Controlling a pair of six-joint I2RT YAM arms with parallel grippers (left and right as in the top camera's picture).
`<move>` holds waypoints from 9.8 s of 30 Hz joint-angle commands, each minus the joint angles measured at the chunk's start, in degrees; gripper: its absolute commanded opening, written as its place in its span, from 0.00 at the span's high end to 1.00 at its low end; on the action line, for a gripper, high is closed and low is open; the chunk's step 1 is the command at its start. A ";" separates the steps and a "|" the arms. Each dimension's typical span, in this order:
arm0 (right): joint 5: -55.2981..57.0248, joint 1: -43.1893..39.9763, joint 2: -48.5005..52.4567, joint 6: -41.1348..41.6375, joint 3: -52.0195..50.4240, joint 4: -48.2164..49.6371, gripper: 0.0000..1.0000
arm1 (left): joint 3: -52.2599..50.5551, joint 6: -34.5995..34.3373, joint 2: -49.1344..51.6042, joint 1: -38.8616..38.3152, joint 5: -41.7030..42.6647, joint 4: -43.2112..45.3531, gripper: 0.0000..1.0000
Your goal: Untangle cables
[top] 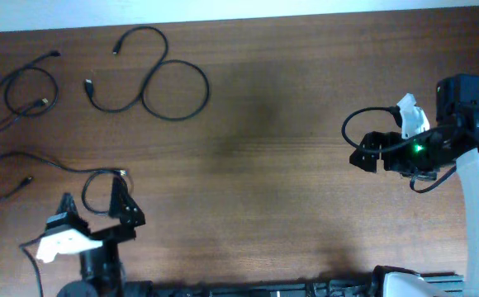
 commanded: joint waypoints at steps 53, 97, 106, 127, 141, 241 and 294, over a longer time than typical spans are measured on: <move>0.09 -0.17 -0.13 -0.42 0.55 -0.04 0.01 | -25.57 29.07 3.96 -0.07 12.74 18.01 0.01; 0.09 -0.17 -0.13 -0.42 0.55 -0.04 0.01 | -25.57 29.07 -0.33 2.67 12.74 18.01 0.01; 0.07 -0.17 -0.13 -0.42 0.55 -0.04 0.01 | -25.57 29.07 -0.33 2.67 12.74 18.03 0.01; 0.09 10.73 -32.06 -0.42 0.55 -0.07 0.01 | -25.57 29.07 -0.33 2.67 12.74 18.03 0.01; 10.25 10.73 -52.02 -0.63 -8.46 19.30 0.01 | -25.57 29.07 -0.33 2.67 12.74 18.03 0.01; 22.62 8.79 -76.61 3.96 -77.88 79.71 0.01 | -25.57 29.07 -0.33 2.67 12.74 18.01 0.01; 22.62 8.79 -76.59 3.96 -77.88 79.69 0.01 | -25.57 29.07 -0.33 2.67 12.74 18.03 0.01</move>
